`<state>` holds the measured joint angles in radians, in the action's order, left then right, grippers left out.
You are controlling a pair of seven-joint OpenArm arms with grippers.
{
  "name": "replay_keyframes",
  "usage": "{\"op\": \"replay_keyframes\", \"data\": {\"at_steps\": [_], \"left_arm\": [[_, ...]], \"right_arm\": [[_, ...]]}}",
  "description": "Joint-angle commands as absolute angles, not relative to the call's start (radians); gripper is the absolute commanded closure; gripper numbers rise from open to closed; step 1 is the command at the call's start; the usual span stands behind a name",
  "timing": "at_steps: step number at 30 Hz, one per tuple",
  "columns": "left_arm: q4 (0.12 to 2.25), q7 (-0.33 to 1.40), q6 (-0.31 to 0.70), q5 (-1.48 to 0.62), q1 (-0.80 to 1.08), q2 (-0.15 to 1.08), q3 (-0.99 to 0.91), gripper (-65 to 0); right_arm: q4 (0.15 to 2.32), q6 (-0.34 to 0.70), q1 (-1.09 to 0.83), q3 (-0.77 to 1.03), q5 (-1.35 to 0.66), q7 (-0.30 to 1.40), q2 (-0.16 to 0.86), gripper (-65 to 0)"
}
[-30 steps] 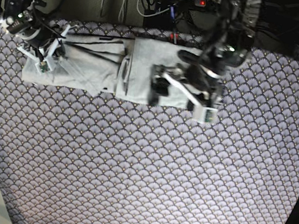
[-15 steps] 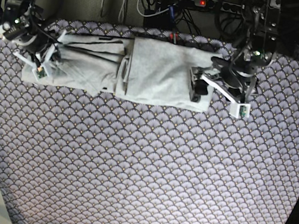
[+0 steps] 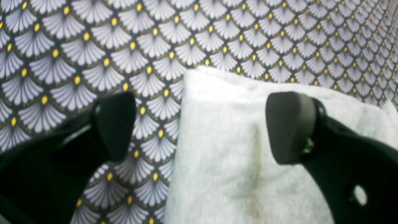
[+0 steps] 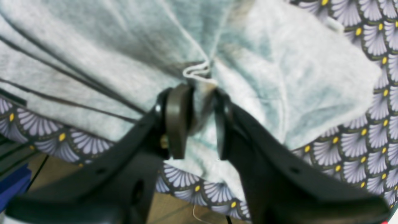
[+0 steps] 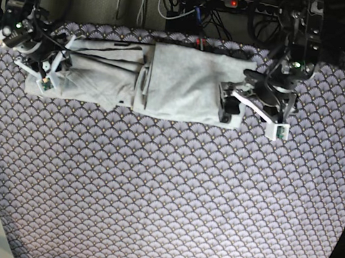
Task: Fold the T-shirt properly
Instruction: 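Release the left gripper and pinch the strip end with the right gripper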
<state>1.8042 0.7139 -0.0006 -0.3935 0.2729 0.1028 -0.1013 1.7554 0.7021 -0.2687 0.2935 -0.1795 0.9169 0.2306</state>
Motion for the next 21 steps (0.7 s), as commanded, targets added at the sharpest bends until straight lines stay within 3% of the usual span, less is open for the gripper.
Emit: {"op": "replay_keyframes", "data": {"at_steps": [1,13,21], "left_arm": [[1.819,0.696,0.004,-0.401,0.266,0.108,-0.104,-65.0],[1.816,0.7,0.004,-0.401,0.226,0.11,-0.105,-65.0],[1.767,0.699,0.004,-0.401,0.211,0.11,-0.105,-65.0]], "right_arm": [[1.787,0.698,-0.248,0.303,-0.183,0.901,0.24,-17.3],[1.79,0.698,-0.214,0.323,-0.182,0.908,0.274,-17.0],[1.785,0.698,-0.188,0.441,-0.182,0.908,0.282,-17.6]]}}
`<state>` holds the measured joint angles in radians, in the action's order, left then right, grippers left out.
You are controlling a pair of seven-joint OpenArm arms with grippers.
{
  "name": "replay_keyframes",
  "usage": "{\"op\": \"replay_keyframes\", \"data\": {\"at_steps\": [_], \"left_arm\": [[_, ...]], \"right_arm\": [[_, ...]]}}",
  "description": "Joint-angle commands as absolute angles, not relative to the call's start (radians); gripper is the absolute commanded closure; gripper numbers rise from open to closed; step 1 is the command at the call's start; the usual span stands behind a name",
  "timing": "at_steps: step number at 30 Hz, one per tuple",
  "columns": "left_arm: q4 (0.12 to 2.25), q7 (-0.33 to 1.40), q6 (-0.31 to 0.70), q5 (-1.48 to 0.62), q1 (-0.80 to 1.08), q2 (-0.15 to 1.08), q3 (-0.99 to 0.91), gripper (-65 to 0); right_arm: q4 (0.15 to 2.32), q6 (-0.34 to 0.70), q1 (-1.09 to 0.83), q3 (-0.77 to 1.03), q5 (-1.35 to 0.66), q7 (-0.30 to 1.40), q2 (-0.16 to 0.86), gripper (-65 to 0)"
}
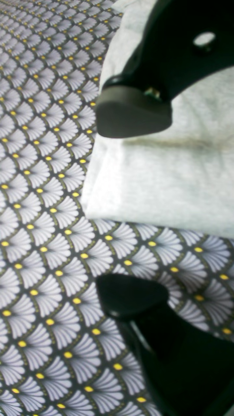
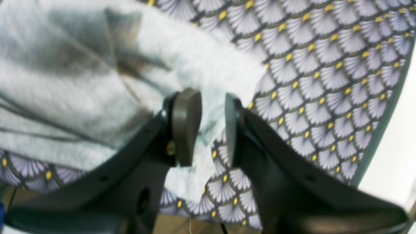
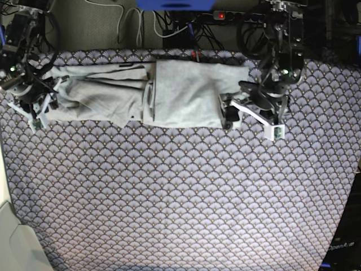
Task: Fold the T-shirt properly
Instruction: 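Release the left gripper and pinch the strip end with the right gripper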
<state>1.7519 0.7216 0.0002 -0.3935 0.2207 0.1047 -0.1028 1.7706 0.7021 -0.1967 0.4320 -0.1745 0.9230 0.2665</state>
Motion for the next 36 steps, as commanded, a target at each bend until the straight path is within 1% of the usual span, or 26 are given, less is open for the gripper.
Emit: {"op": "replay_keyframes", "data": {"at_steps": [1,6,11,27,36], "left_arm": [[1.764,0.697,0.004,-0.401,0.211,0.108,-0.105,-65.0],[1.761,0.696,0.004,-0.401,0.209,0.107,-0.105,-65.0],[1.761,0.699,0.004,-0.401,0.196,0.107,-0.105,-65.0],[1.761,0.7,0.004,-0.401,0.196,0.11,-0.105,-65.0],[1.761,0.7,0.004,-0.401,0.199,0.11,-0.105,-65.0]], "right_arm": [[1.785,0.698,-0.188,0.45,-0.182,0.908,0.282,-18.3],[1.785,0.698,-0.196,0.475,-0.185,0.908,0.282,-27.3],[1.782,0.698,-0.197,0.472,-0.185,0.909,0.282,-31.0],[1.497,0.698,-0.13,0.476,-0.185,0.901,0.283,-31.8],[1.477,0.698,-0.131,0.476,-0.189,0.908,0.285,-33.1]]}}
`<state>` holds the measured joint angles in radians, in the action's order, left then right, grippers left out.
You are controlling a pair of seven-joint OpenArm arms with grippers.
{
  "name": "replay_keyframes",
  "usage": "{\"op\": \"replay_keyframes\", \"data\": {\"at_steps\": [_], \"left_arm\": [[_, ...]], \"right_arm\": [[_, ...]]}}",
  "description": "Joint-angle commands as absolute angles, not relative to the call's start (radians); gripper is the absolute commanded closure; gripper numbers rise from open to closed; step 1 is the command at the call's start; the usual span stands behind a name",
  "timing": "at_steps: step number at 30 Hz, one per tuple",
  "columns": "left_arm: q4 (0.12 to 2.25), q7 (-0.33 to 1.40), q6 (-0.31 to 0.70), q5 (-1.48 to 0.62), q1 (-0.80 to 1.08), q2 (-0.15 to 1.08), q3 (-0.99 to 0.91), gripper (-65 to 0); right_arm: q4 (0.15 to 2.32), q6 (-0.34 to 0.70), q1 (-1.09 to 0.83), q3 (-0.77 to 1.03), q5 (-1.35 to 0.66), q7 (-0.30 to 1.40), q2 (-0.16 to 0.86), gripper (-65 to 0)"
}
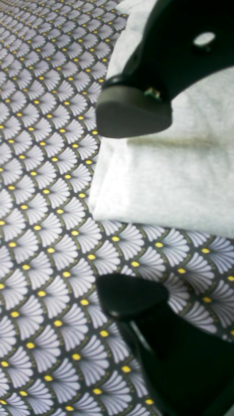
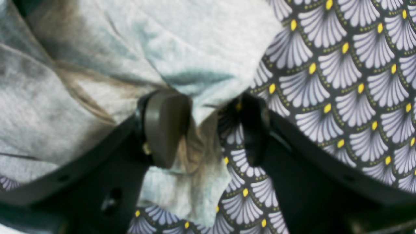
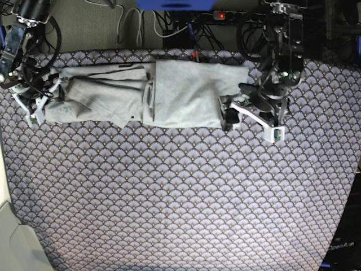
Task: Fold the T-shirt properly
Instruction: 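Release the left gripper and pinch the strip end with the right gripper, then lift the strip end with the right gripper and fold it onto the middle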
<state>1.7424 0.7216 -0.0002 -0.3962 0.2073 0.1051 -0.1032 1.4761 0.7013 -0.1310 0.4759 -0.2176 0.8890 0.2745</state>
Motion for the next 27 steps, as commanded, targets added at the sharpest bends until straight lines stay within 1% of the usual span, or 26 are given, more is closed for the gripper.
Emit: {"op": "replay_keyframes", "data": {"at_steps": [1,5,7,11,14,15,22,24,27], "left_arm": [[1.761,0.7,0.004,-0.401,0.199,0.11,-0.105,-65.0],[1.761,0.7,0.004,-0.401,0.199,0.11,-0.105,-65.0],[1.761,0.7,0.004,-0.401,0.199,0.11,-0.105,-65.0],[1.761,0.7,0.004,-0.401,0.197,0.11,-0.105,-65.0],[1.761,0.7,0.004,-0.401,0.197,0.11,-0.105,-65.0],[1.761,0.702,0.004,-0.401,0.197,0.11,-0.105,-65.0],[1.759,0.702,0.004,-0.401,0.197,0.11,-0.107,-65.0],[1.759,0.702,0.004,-0.401,0.197,0.11,-0.107,-65.0],[1.759,0.702,0.004,-0.401,0.199,0.11,-0.107,-65.0]], "right_arm": [[1.477,0.698,-0.133,0.475,-0.189,0.908,0.283,-33.1],[1.477,0.698,-0.136,0.472,-0.189,0.908,0.283,-32.2],[1.477,0.698,-0.137,0.472,-0.189,0.908,0.283,-28.5],[1.477,0.698,-0.137,0.476,-0.188,0.908,0.283,-14.9],[1.477,0.698,-0.139,0.476,-0.186,0.908,0.282,-2.2],[1.477,0.698,-0.139,0.476,-0.186,0.908,0.282,0.0],[1.491,0.698,-0.137,0.479,-0.191,0.908,0.282,0.0],[1.54,0.698,-0.142,0.479,-0.191,0.909,0.275,0.0],[1.639,0.698,-0.171,0.478,-0.189,0.92,0.237,0.0]]}}
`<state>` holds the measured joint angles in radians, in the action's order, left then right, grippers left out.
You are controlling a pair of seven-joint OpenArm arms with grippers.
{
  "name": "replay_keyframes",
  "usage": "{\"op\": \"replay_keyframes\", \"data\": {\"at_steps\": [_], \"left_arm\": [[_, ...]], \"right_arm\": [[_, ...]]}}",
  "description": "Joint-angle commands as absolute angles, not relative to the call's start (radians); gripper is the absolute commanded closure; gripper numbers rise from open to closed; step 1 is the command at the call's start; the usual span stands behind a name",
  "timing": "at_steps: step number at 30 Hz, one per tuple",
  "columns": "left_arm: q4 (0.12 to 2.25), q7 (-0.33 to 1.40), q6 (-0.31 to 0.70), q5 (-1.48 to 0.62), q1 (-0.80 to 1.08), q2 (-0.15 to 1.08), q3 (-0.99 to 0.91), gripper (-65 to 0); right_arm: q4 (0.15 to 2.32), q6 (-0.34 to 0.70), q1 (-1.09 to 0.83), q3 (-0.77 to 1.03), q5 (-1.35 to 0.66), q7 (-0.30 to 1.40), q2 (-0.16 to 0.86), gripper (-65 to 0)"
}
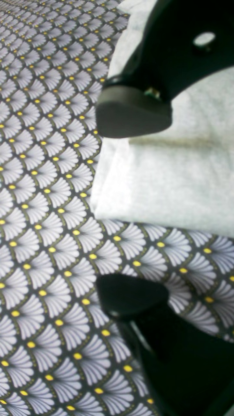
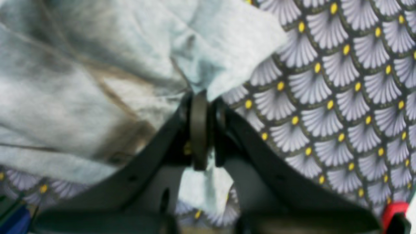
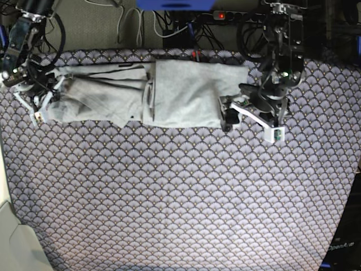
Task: Fold the T-shirt properly
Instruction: 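Lift the strip end with the right gripper and fold it onto the middle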
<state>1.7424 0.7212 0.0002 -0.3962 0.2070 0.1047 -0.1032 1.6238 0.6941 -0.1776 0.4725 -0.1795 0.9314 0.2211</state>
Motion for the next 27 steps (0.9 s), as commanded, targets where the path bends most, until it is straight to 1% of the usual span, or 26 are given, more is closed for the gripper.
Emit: {"op": "replay_keyframes", "data": {"at_steps": [1,7,12,15,16,17,19,24,26,27], "left_arm": [[1.761,0.702,0.005,-0.401,0.202,0.11,-0.107,-65.0],[1.761,0.702,0.005,-0.401,0.202,0.111,-0.105,-65.0],[1.759,0.702,0.005,-0.401,0.199,0.113,-0.105,-65.0],[1.759,0.702,0.005,-0.401,0.199,0.128,-0.107,-65.0],[1.759,0.702,0.005,-0.401,0.202,0.133,-0.107,-63.9],[1.759,0.702,0.005,-0.401,0.202,0.133,-0.107,-61.3],[1.759,0.702,0.005,-0.401,0.202,0.147,-0.107,-54.1],[1.762,0.702,-0.002,-0.401,0.205,0.168,-0.142,-32.0],[1.761,0.702,-0.002,-0.401,0.205,0.163,-0.196,-26.4],[1.761,0.704,-0.001,-0.401,0.205,0.16,-0.223,-24.9]], "right_arm": [[1.689,0.698,-0.18,0.476,-0.189,0.934,0.231,0.0],[1.877,0.698,-0.199,0.466,-0.189,0.992,0.163,0.0],[1.939,0.698,-0.197,0.395,-0.189,1.041,0.153,0.0],[1.952,0.698,-0.205,0.352,-0.188,1.058,0.125,0.0],[1.956,0.698,-0.217,0.338,-0.188,1.056,0.113,0.0],[1.957,0.698,-0.225,0.326,-0.188,1.056,0.099,0.0],[1.963,0.698,-0.234,0.303,-0.186,1.055,0.074,0.0],[1.968,0.698,-0.243,0.248,-0.185,1.056,0.015,0.0],[1.968,0.698,-0.24,0.219,-0.185,1.056,-0.004,0.0],[1.969,0.698,-0.239,0.2,-0.185,1.056,-0.007,0.0]]}}
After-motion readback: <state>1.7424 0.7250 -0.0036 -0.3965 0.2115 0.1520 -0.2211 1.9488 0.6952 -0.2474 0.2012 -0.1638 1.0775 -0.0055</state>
